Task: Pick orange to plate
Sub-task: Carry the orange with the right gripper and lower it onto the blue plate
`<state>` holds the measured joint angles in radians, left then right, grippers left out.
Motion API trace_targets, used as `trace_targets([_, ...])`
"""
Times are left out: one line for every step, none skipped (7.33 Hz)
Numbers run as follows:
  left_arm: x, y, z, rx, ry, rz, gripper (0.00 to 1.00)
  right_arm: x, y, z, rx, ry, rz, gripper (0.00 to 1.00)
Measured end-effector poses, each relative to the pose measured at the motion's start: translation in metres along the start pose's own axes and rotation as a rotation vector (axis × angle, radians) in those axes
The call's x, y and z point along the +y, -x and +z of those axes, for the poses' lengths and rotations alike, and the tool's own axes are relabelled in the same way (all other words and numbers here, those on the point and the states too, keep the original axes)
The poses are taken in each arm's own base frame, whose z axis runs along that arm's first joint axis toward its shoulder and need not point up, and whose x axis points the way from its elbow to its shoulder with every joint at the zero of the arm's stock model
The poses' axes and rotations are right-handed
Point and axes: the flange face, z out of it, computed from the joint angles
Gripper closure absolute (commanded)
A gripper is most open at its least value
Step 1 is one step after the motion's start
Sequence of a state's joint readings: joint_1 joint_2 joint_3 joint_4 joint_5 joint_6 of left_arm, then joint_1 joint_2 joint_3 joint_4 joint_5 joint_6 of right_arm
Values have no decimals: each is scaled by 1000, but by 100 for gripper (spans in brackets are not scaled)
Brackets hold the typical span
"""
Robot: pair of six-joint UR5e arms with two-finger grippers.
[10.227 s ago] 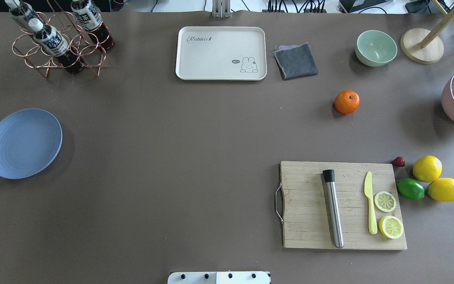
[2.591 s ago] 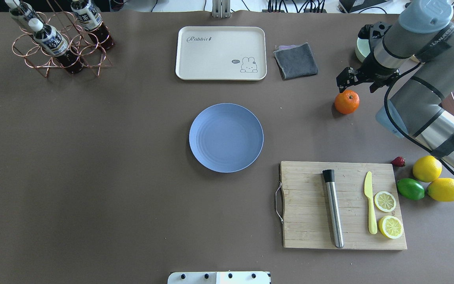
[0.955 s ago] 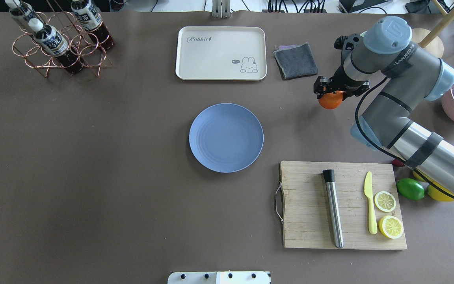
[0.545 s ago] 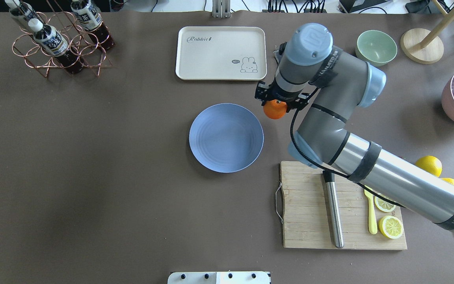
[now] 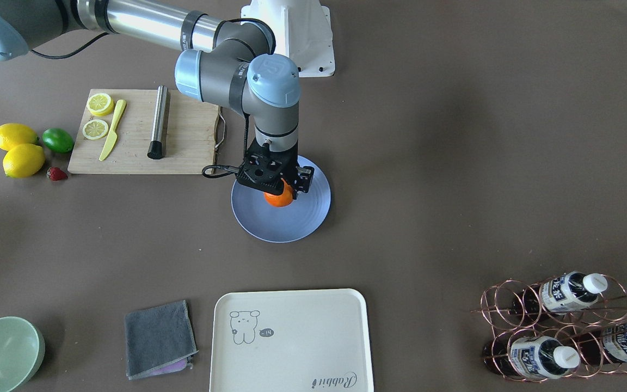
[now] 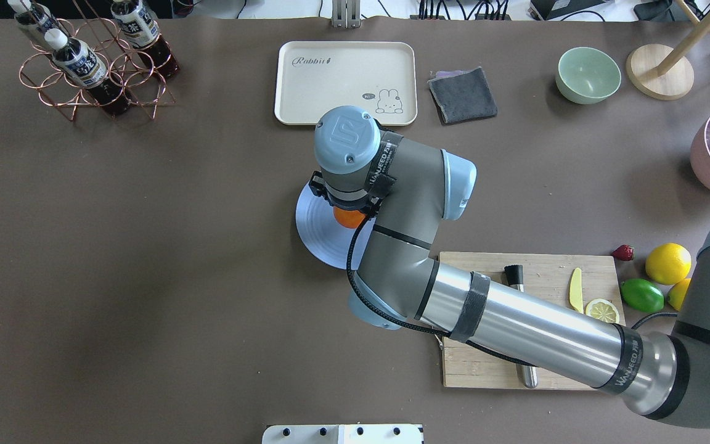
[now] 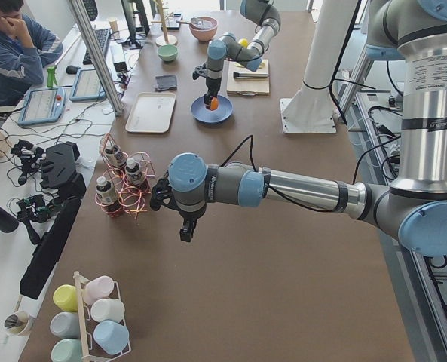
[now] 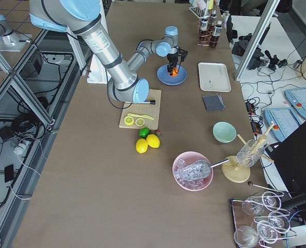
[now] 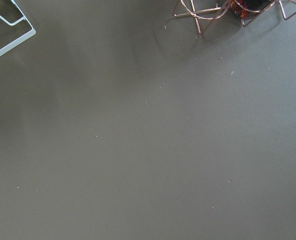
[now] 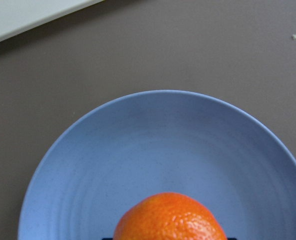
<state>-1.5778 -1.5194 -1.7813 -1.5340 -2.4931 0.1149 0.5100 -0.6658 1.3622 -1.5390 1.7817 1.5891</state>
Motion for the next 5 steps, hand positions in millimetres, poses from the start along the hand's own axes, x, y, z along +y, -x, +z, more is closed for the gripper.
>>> trace_targets([2,1,1,1,2,-2,2,5,5,4,6,-3,-3,61])
trace_targets([3,1,1,1,3,-2,2,7,5,8,12,-4,-8,9])
trace_targets([4,1,1,2,3,-3,2,6,3,10,17,-7,-23,0])
trace_targets([6,2,2,1,5,-7,2,5,2,12,21,-9,-53,0])
trace_targets([10,6,5,0,12,-17,2,-2,1,8,18,-11,-74,0])
